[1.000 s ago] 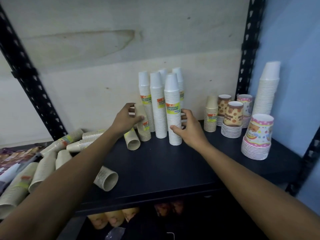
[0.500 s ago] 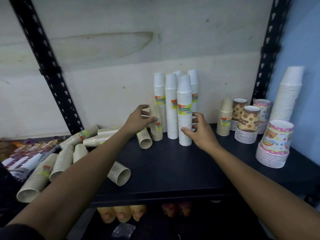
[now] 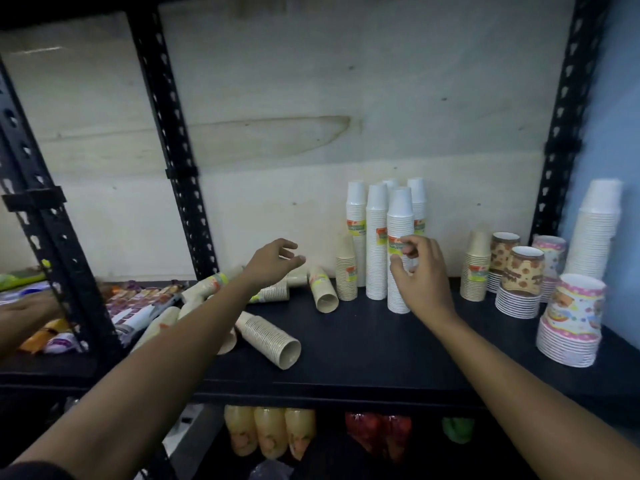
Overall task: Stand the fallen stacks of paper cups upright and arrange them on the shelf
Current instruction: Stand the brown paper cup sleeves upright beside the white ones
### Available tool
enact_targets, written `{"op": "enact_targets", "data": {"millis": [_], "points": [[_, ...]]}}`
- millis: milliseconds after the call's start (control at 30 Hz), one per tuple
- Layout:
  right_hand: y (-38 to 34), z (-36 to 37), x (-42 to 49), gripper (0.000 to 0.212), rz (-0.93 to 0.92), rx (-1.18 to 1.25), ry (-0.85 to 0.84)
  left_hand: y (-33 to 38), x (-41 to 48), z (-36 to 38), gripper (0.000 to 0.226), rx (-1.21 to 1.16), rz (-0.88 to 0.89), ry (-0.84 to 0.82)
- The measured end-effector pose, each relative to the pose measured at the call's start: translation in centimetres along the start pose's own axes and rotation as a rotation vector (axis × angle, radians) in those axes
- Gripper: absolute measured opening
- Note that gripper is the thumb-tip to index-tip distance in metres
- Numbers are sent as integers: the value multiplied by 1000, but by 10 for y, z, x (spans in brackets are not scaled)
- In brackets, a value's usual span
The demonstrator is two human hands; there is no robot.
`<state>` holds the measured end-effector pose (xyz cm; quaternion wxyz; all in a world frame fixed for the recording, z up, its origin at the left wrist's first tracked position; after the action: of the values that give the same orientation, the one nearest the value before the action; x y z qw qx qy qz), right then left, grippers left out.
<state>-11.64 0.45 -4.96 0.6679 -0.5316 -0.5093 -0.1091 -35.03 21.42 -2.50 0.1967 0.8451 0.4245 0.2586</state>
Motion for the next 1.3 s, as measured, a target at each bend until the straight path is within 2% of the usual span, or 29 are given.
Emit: {"op": "enact_targets", "data": {"millis": [133,200,333,433,533,833,1067,1300], "points": [[-33,27,1,17,-12,98,-94,-27,-23,-29,38,207,5,15],[-37,45,1,15,1,87,-175,-40,-31,-40,39,307,5,-13],[-26,85,-2,38,226,-74,-442,-64,-31,-53,38,480,10,-52],[-19,110,-7,56,304,-245,-628,-81,-19,-55,34,551,23,-48],[-12,133,-7,65,345,-392,-718,-88,3,-49,36,584,56,-64],[4,175,-5,68,238,-588,-865,-58,64,5,50,538,175,-133],[19,190,-11,54,202,-714,-837,-59,92,54,68,683,198,-216],[15,198,-12,50,217,-738,-824,-62,95,67,54,774,146,-115]]}}
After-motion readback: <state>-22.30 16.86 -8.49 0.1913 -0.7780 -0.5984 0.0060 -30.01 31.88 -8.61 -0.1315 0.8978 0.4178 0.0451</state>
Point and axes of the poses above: each hand's wrist, its own x-axis towards the middle knuckle, its own z-axis out of the palm, y = z × x, the point moved 3 cm from there along x, towards the middle knuckle, and after that the axes turned 15 degrees about x, right-handed, at the moved point
